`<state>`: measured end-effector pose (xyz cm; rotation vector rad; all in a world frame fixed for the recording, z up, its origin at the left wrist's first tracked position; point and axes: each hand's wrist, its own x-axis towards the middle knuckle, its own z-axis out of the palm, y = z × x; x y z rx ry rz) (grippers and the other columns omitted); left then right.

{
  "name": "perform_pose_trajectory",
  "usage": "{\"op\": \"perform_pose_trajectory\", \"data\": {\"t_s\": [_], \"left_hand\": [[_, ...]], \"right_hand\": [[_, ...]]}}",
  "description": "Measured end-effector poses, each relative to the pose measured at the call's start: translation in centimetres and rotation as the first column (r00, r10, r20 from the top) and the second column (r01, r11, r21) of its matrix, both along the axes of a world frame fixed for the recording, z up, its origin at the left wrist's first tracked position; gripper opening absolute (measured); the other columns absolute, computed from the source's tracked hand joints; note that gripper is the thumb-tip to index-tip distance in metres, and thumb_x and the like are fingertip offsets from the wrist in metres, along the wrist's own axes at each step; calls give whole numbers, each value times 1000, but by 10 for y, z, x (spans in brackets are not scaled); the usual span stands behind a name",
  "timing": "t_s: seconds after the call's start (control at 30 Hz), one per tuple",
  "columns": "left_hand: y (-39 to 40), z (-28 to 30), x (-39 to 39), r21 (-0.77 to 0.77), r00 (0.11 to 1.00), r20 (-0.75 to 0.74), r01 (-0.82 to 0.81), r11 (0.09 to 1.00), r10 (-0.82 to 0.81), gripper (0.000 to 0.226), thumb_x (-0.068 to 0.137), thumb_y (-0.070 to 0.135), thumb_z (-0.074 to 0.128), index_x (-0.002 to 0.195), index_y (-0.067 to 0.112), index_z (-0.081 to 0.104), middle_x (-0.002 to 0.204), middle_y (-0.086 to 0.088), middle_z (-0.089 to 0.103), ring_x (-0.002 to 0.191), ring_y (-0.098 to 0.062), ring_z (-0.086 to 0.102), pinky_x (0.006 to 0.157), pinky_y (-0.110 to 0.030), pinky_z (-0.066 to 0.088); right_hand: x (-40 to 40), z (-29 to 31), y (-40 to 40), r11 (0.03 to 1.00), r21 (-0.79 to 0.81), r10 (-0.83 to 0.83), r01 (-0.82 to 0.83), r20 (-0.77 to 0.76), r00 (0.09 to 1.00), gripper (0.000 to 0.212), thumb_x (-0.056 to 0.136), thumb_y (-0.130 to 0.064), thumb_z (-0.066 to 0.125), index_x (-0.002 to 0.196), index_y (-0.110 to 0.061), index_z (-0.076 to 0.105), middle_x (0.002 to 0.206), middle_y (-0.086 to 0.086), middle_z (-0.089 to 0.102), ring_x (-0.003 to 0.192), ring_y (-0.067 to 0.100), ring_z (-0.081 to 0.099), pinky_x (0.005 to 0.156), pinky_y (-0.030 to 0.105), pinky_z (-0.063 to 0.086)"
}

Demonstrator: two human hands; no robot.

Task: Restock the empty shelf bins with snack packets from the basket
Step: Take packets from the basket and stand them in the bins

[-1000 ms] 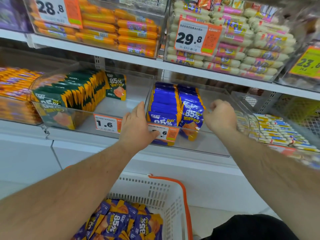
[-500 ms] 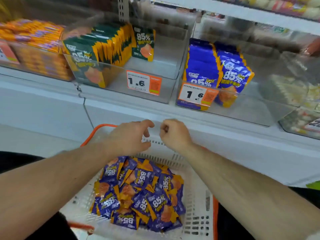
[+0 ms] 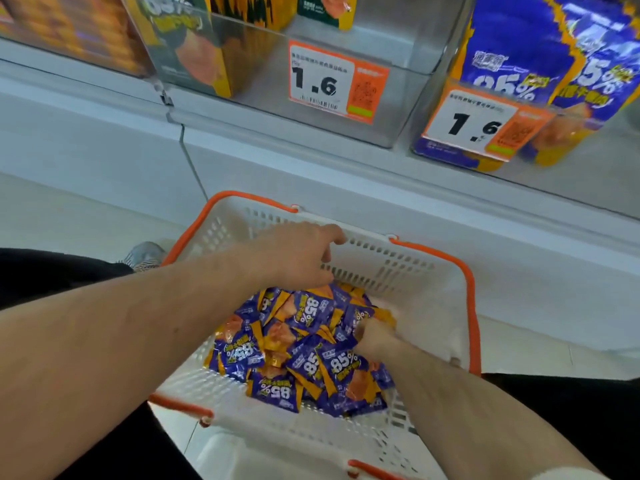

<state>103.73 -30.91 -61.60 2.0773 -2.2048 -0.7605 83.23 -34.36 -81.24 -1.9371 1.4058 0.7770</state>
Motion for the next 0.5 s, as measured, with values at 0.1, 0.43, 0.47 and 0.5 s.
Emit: {"op": "perform_pose_trajectory", "data": {"t_s": [0.1, 0.43, 0.47, 0.5], "left_hand": [[-4, 1, 0, 9, 1000, -23, -11, 1000, 11, 59, 89, 33, 64, 141, 29, 37, 123, 12, 61, 92, -8, 54, 76, -25, 43], [-3, 0, -2, 67, 983, -137, -114, 991, 123, 61, 86, 33, 68, 139, 27, 38, 122, 10, 57, 90, -13, 66, 76, -31, 56], [-1, 1, -2, 72, 975, -162, -143, 987, 153, 63, 85, 33, 69, 140, 27, 37, 124, 9, 56, 93, -14, 65, 78, -33, 56], [1, 2, -3, 75, 966, -188, -168, 983, 179, 66, 84, 33, 70, 141, 26, 37, 127, 8, 55, 96, -15, 64, 82, -35, 56]], "right_hand": [[-2, 2, -6, 994, -76, -70, 76, 75, 995, 11, 89, -4, 59, 89, -14, 64, 98, 9, 67, 91, 24, 64, 80, 42, 57], [4, 110, -47, 999, -29, -8, 15, 228, 974, 19, 94, -10, 53, 77, -18, 49, 79, 10, 65, 75, 26, 66, 62, 33, 48], [3, 128, -52, 998, -61, -3, 19, 251, 968, 17, 94, -11, 54, 78, -16, 51, 80, 11, 68, 76, 25, 67, 63, 33, 48], [0, 146, -57, 996, -76, -20, 44, 292, 956, 17, 95, -9, 53, 79, -14, 52, 76, 11, 67, 72, 23, 66, 59, 31, 46]]}}
